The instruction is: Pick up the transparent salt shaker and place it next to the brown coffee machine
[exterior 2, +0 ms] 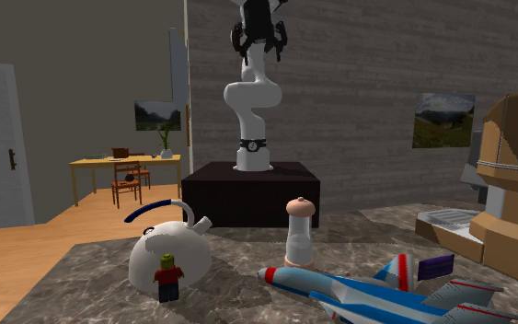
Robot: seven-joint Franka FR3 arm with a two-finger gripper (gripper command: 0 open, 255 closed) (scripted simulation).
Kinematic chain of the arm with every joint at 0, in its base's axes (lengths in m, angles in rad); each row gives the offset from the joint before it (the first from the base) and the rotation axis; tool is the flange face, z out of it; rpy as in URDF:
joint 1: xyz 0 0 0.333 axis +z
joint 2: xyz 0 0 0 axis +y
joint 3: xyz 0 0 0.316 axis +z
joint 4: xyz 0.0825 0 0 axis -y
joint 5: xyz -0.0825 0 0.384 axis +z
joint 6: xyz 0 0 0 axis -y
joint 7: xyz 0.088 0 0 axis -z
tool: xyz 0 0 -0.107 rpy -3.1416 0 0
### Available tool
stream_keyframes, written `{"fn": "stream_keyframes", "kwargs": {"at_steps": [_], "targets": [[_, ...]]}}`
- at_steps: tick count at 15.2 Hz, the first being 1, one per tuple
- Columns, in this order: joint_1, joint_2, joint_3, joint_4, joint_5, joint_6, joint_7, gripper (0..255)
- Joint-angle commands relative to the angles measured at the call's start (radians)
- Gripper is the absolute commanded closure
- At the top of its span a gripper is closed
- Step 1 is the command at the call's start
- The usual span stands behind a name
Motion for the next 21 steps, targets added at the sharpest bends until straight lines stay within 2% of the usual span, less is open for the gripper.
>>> {"fn": "stream_keyframes", "kwargs": {"at_steps": [1, 11, 21], "targets": [[0.005, 0.047, 0.009, -0.034, 0.012, 0.081, 0.002, 0], [0.037, 0.349, 0.048, -0.107, 0.073, 0.445, 0.002, 0], [0.073, 0.754, 0.076, -0.027, 0.146, 0.759, -0.023, 0]]}}
